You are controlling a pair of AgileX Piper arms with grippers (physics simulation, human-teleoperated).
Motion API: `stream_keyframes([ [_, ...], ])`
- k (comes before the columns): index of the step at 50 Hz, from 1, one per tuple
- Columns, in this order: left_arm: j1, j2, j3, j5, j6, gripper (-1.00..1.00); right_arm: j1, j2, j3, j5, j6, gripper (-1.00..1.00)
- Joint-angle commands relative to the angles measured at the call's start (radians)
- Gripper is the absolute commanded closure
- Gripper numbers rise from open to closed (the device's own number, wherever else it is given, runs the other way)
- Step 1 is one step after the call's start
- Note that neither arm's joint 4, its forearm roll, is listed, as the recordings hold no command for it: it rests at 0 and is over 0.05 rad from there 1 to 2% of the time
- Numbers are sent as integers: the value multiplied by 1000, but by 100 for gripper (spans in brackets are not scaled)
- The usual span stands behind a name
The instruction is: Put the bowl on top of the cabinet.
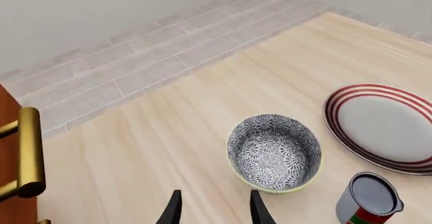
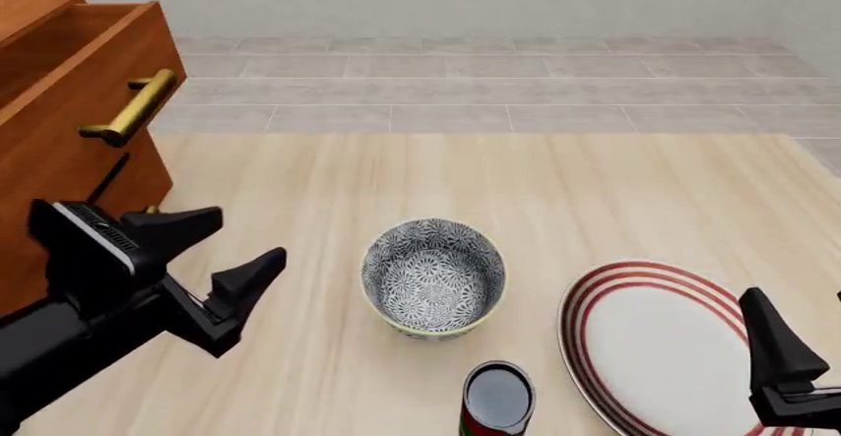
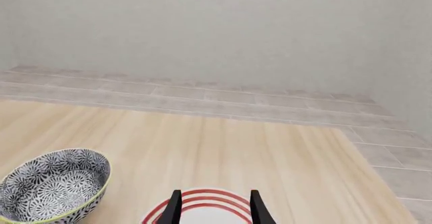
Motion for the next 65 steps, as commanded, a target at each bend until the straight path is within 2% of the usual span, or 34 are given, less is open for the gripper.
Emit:
stream_keyframes([
  [1, -7, 51, -25, -13, -3, -100, -1, -13, -1, 14, 1, -100],
  [12, -22, 109, -46, -27, 1, -100, -2, -9, -1, 10, 3, -100],
  [19, -30, 165, -65, -21, -37, -100, 0, -2, -1, 4, 1, -100],
  [37, -60, 264, -94, -44, -61, -100, 1, 8, -2, -8, 9, -100],
  [65, -73, 331, -123, -54, -160, -100, 0, -4, -3, 3, 10, -100],
])
